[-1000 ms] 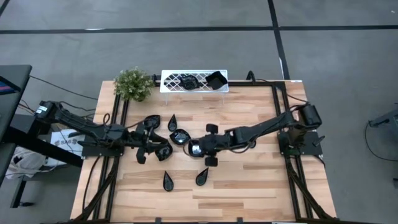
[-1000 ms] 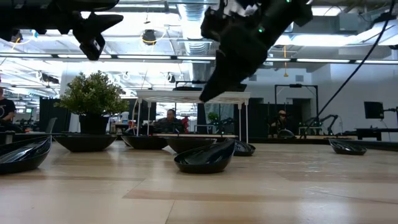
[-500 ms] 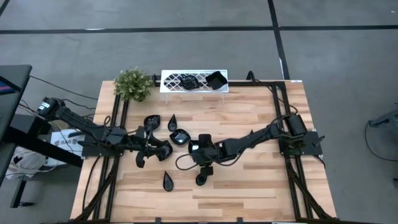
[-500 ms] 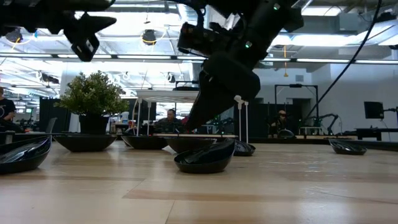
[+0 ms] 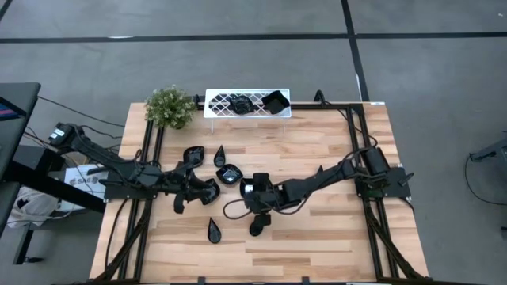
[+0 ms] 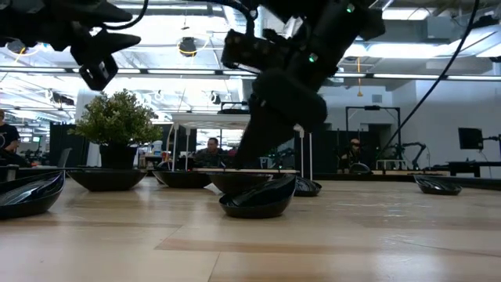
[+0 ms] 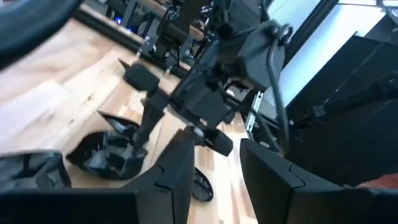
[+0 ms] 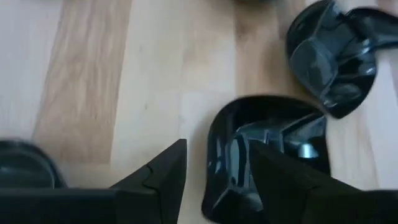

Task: Pick & Place Mini shaped plates
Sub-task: Stack the leaf shaped plate on the top of the leaf shaped plate on the shelf

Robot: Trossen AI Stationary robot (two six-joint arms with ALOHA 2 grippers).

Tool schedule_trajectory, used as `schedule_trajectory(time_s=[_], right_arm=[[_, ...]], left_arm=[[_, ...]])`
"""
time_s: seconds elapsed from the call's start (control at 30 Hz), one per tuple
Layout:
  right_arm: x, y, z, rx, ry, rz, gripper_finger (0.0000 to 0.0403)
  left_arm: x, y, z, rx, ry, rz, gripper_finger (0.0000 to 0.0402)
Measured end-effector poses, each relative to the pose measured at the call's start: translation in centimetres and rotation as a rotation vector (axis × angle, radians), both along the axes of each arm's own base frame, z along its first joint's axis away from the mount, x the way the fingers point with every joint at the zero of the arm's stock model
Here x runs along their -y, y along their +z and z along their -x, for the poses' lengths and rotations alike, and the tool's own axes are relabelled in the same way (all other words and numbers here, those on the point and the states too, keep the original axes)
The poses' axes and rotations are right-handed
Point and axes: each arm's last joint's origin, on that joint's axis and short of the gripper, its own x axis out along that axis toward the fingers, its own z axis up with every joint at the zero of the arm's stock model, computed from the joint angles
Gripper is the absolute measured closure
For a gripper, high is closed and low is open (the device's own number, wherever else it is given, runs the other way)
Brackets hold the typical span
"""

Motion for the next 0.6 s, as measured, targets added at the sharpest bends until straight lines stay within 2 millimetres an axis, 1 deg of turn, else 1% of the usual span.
schedule_trajectory(time_s=[0.07, 0.13, 0.33, 0.6], right_arm=[[0.2, -0.3, -0.3, 0.002, -0.01, 0.001, 0.0234], [0.4, -0.8, 0.0, -0.037, -0.014, 0.013, 0.0234], [1.2, -0.8, 0.1, -0.063, -0.038, 0.031, 0.024], [1.6, -1.0, 0.3, -0.101, -0.047, 0.041, 0.0265]], left_arm=[[0.0, -0.3, 0.1, -0.013, 0.003, 0.02, 0.0271], [0.1, -0.4, 0.3, -0.016, -0.004, 0.031, 0.0271], [0.5, -0.6, 0.5, -0.023, -0.024, 0.042, 0.0271], [0.5, -0.6, 0.5, -0.022, -0.026, 0.042, 0.0271]])
